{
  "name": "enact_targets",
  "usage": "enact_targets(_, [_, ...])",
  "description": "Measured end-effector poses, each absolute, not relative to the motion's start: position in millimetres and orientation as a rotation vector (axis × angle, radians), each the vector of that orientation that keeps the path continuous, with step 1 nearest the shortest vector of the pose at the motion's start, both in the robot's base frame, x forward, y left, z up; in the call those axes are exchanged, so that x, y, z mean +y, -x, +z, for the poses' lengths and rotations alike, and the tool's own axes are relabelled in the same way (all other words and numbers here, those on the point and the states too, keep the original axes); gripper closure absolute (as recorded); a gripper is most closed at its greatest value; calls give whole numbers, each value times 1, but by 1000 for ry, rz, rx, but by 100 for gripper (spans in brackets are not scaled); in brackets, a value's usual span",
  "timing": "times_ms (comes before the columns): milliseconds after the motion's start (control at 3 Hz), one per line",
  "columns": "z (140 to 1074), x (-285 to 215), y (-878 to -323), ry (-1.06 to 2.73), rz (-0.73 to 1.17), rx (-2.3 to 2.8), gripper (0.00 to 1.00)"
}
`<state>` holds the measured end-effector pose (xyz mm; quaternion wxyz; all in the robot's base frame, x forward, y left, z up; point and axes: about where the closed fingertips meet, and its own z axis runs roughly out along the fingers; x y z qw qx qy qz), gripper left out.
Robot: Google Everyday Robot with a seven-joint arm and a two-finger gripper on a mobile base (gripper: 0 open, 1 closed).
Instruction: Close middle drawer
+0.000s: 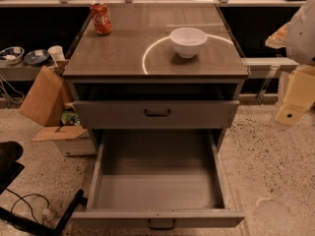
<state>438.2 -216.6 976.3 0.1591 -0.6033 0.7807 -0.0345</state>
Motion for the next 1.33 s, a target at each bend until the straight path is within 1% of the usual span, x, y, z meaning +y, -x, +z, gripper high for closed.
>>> enact_targets(333, [976,-217,-438,1724,-99,2232,0])
enact_targets(667, [955,-217,-436,1710,-110,2228,0])
enact_targets(1333, [821,-210,-411,1657,-160,2238,0])
